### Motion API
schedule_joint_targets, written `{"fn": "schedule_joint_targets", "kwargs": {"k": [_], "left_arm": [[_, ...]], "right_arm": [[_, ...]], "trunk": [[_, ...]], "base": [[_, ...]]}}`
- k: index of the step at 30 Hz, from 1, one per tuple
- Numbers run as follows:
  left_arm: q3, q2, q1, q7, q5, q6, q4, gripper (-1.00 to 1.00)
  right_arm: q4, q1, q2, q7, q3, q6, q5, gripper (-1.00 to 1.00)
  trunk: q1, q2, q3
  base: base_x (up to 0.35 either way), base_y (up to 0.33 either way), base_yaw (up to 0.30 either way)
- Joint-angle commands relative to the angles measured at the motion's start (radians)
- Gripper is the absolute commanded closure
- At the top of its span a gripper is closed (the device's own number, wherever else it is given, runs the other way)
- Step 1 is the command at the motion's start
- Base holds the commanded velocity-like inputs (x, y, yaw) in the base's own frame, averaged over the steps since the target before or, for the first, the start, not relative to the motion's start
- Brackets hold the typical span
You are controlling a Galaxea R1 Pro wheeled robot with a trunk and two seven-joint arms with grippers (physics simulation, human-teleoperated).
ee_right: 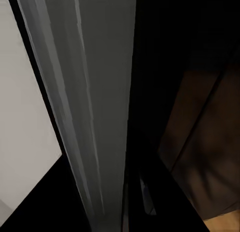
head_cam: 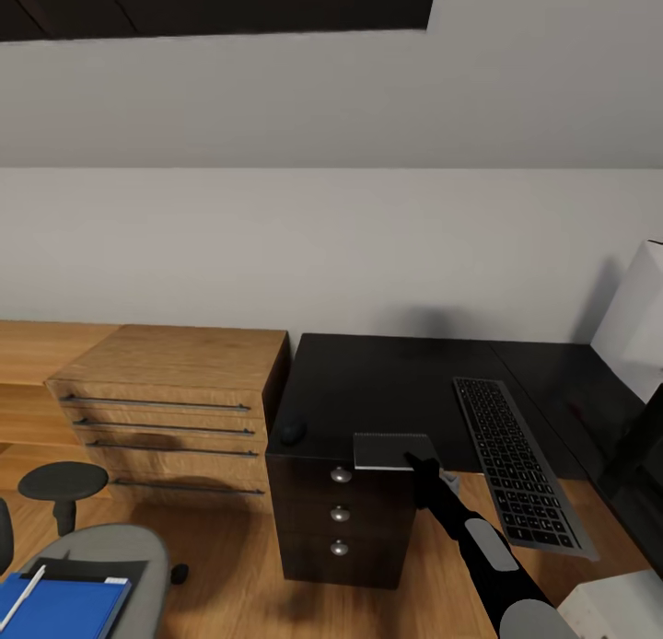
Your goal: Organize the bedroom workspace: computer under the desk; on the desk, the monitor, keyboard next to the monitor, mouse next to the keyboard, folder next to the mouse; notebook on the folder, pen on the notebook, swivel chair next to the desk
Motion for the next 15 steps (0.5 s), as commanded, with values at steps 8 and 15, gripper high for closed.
{"fn": "schedule_joint_targets", "kwargs": {"k": [8, 15], "left_arm": [[0.006, 0.000, 0.001, 0.006, -0.010, -0.001, -0.002, -1.00], [0.006, 0.000, 0.001, 0.006, -0.010, -0.001, -0.003, -1.00]], "right_arm": [[0.003, 0.000, -0.001, -0.011, -0.007, 0.004, 0.013, 1.00], [0.003, 0.000, -0.002, -0.011, -0.007, 0.004, 0.013, 1.00]], "trunk": [[-0.004, 0.007, 0.002], [-0.004, 0.007, 0.002]], "base": [[0.000, 0.000, 0.000], [0.000, 0.000, 0.000]]}}
